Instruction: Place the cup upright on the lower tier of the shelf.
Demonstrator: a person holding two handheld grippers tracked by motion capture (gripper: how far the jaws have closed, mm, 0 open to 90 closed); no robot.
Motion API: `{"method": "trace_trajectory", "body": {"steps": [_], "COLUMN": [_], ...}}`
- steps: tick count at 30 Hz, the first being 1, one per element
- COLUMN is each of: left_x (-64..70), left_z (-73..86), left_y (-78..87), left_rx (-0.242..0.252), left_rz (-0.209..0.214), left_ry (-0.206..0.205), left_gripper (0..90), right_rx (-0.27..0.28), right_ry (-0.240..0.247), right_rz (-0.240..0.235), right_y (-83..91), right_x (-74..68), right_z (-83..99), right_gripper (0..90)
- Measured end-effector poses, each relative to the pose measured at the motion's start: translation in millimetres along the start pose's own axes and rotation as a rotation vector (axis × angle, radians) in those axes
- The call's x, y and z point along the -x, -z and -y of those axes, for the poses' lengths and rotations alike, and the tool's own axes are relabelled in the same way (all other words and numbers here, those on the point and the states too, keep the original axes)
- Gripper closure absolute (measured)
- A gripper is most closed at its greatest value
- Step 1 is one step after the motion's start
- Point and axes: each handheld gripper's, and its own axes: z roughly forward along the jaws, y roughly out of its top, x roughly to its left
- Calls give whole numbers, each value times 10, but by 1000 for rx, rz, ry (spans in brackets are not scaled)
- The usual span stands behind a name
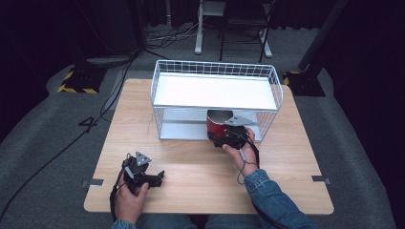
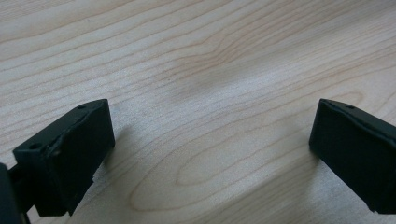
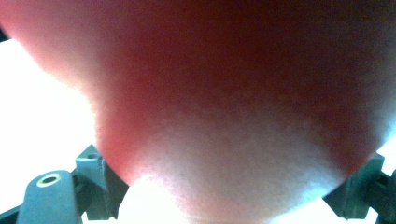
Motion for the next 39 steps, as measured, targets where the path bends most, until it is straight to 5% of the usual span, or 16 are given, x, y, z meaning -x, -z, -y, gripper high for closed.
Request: {"method": "trace_trajectory", "body": {"steps": [39], "left_x": [0], "left_z": [1], "left_y": [1], "left_rx": [0], "left_rz": [-1], "left_ry": [-1], "left_gripper": [4], "right_rx": [48], "right_ry": [-66], "right_rz": [115], "right_y": [-630], "right_x": [62], "right_z": [-103], "right_gripper": [172]}}
